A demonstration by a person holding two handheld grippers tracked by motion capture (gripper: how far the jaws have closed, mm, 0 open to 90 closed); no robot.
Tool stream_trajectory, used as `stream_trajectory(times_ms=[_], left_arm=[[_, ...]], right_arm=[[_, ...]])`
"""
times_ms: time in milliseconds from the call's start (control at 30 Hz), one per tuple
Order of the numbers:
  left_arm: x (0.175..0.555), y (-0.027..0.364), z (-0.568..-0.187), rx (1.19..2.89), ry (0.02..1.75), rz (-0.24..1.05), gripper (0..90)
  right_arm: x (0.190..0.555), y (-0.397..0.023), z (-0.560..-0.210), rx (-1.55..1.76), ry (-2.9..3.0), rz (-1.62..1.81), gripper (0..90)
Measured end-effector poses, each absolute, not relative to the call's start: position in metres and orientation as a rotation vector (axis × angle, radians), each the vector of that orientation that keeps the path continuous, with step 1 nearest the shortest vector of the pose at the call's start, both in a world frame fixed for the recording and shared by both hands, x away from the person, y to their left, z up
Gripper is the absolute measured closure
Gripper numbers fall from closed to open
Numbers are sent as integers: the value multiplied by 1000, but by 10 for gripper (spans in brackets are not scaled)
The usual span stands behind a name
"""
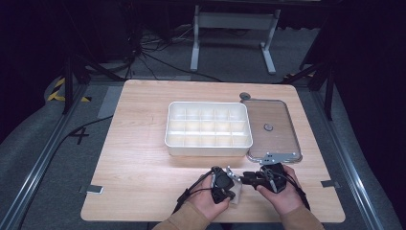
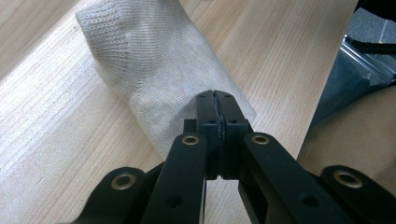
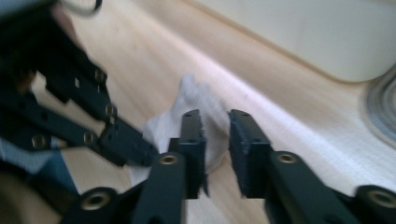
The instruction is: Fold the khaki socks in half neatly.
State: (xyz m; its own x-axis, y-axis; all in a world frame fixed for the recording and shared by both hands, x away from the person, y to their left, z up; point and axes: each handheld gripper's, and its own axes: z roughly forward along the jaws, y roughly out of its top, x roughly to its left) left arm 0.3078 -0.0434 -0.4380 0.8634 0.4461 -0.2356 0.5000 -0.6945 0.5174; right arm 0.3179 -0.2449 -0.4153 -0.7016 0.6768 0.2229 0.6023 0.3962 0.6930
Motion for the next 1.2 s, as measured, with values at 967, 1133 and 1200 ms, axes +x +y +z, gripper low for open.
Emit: stream_trajectory(times_ms=[967,1133,1200], left_arm=[[307,-40,-440,2434,687,-118,898],[307,-40,-440,2434,693,-123,898],[307,-40,-440,2435,697,-123,898]], right_arm=[[334,-233,-457,1408,2591,1230,447],[335,-233,-458,1450,2607,1262,518],[335,-234,-460,1507,2620,1299,575]])
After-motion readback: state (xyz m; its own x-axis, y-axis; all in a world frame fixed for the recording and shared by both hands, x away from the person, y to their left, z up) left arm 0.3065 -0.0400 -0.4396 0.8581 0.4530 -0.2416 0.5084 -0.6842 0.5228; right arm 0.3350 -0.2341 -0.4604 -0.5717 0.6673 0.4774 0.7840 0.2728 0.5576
